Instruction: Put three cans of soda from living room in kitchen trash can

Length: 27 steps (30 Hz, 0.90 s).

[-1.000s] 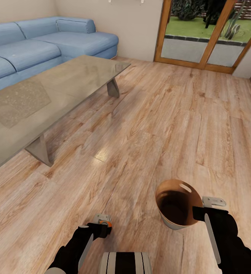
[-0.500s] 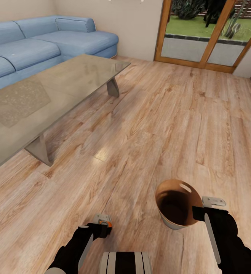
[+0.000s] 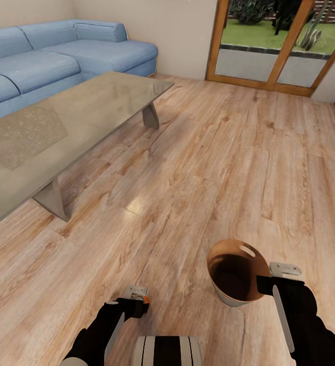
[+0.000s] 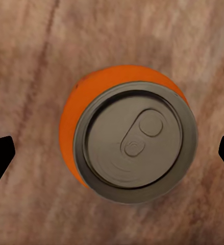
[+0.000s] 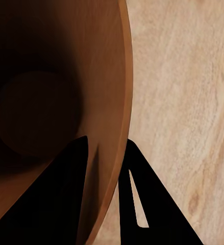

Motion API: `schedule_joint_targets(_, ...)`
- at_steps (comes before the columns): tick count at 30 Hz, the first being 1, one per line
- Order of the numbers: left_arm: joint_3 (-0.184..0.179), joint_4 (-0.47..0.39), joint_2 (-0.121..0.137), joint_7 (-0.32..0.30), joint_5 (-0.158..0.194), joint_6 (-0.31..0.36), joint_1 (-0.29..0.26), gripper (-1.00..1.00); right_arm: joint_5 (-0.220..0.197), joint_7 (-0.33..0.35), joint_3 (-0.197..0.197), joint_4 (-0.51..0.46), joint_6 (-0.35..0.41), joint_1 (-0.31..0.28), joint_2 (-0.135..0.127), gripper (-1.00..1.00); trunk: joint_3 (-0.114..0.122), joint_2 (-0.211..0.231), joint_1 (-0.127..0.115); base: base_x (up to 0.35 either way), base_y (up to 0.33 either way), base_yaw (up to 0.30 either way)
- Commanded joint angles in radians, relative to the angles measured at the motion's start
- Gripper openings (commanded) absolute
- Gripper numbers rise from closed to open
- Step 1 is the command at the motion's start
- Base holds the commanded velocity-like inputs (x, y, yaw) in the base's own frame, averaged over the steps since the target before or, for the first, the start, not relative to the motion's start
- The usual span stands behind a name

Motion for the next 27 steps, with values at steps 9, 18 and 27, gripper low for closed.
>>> schedule_joint_targets(9, -0.001, 0.000, 0.000, 0.003, 0.001, 0.000, 0.000, 1.00, -0.004, 0.001, -0.001, -0.001, 0.000, 0.000, 0.000, -1.00, -0.001, 0.000, 0.000, 0.000, 0.000, 0.000)
schedule_joint_targets(18, -0.001, 0.000, 0.000, 0.003, 0.000, 0.000, 0.000, 1.00, -0.004, 0.001, -0.001, -0.001, 0.000, 0.000, 0.000, -1.00, -0.006, 0.000, 0.000, 0.000, 0.000, -0.008)
schedule_joint_targets(27, -0.001, 0.000, 0.000, 0.004, 0.000, 0.000, 0.000, 1.00, -0.004, 0.001, -0.001, -0.001, 0.000, 0.000, 0.000, -1.00, -0.007, 0.000, 0.000, 0.000, 0.000, 0.000)
